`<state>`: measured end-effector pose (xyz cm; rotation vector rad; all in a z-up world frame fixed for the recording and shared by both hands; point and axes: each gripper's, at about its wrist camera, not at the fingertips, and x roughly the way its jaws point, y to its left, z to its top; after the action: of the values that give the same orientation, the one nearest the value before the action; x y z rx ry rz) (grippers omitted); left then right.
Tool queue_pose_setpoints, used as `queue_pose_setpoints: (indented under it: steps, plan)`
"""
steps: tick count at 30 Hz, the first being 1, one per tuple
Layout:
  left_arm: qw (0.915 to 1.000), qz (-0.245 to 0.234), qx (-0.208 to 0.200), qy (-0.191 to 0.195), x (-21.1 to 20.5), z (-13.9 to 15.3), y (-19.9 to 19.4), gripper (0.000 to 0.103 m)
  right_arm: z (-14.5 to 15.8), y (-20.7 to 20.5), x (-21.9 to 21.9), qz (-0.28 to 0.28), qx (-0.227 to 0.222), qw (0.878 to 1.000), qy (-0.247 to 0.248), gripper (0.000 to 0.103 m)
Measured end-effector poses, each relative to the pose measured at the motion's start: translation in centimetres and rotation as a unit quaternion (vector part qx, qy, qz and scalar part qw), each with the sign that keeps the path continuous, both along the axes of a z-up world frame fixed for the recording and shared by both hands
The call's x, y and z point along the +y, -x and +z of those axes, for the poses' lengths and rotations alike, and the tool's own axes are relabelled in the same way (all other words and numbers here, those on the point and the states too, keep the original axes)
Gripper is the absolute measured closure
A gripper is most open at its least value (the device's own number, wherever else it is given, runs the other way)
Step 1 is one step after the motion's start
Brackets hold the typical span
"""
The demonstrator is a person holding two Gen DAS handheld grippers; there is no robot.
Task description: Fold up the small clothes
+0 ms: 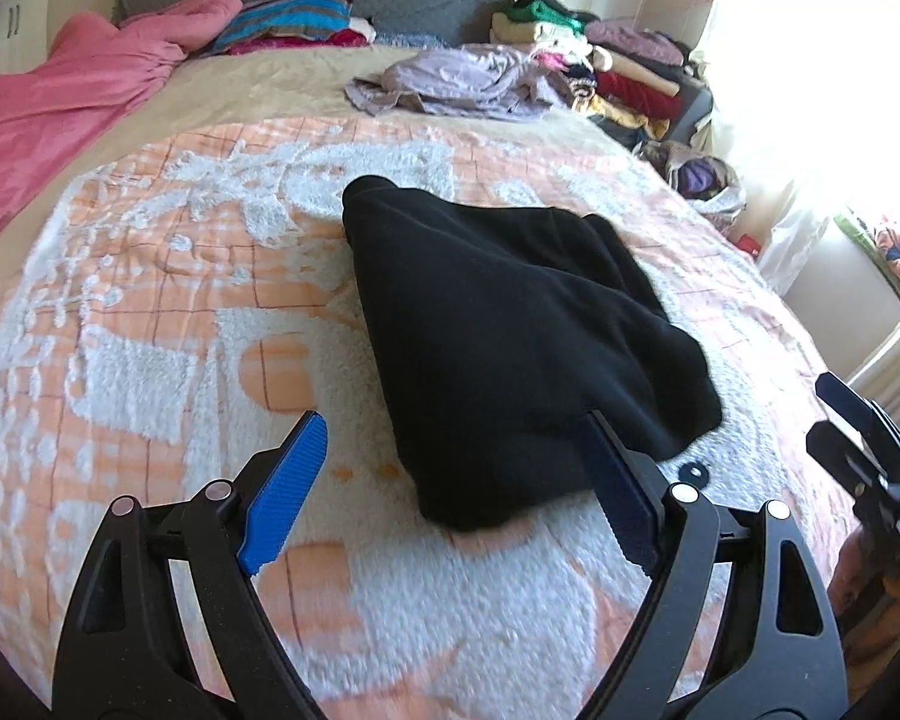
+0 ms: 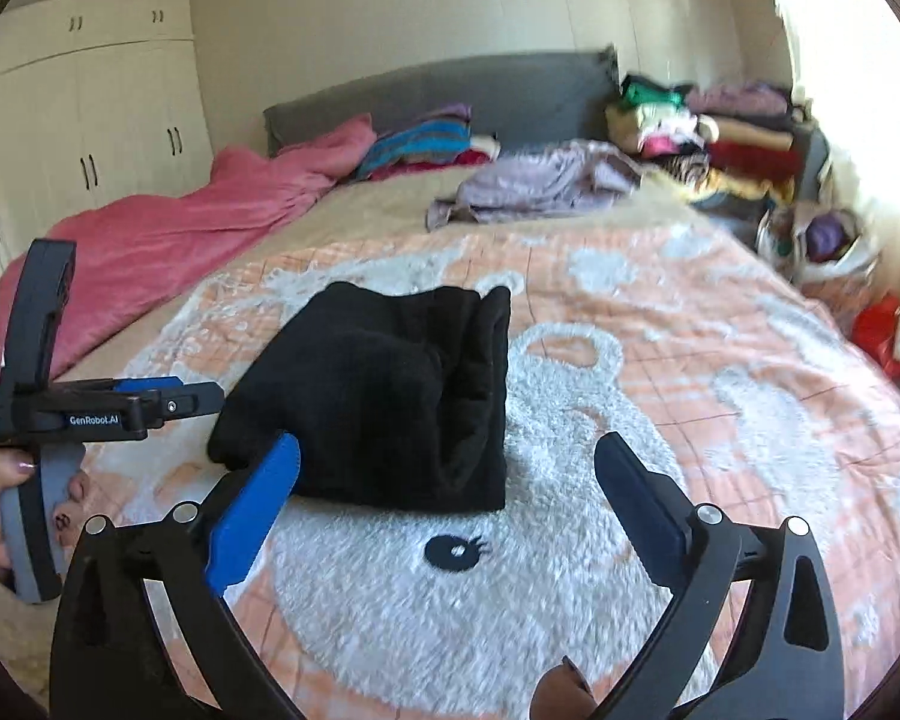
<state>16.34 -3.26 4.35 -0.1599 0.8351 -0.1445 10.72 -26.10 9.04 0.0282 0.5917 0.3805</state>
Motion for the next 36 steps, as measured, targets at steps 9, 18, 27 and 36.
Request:
queue_pose_setpoints:
  steps: [9, 18, 27, 36]
  plan:
    - [0.9985, -0.011, -0.052, -0.009, 0.3, 1.4, 5.3, 0.01, 0.3, 5.3, 2.1, -0.038, -0.067, 0.997, 0.033, 0.005]
    - [0.9965, 0.006, -0.079, -0.029, 2.2, 0.4, 9.5, 0.01, -0.4, 8.5, 4.5, -0.047, -0.088, 0.994, 0.055, 0.005]
    - [0.9963, 0.015, -0.082, -0.022, 3.6, -1.8, 12.3, 0.01, -2.3, 10.5, 5.9, -0.076, -0.1, 0.99, 0.059, 0.005]
    - [0.9962, 0.001, -0.084, -0.024, 3.1, -3.0, 12.8, 0.01, -5.4, 10.6, 5.7, -0.1, -0.05, 0.991, 0.073, 0.005]
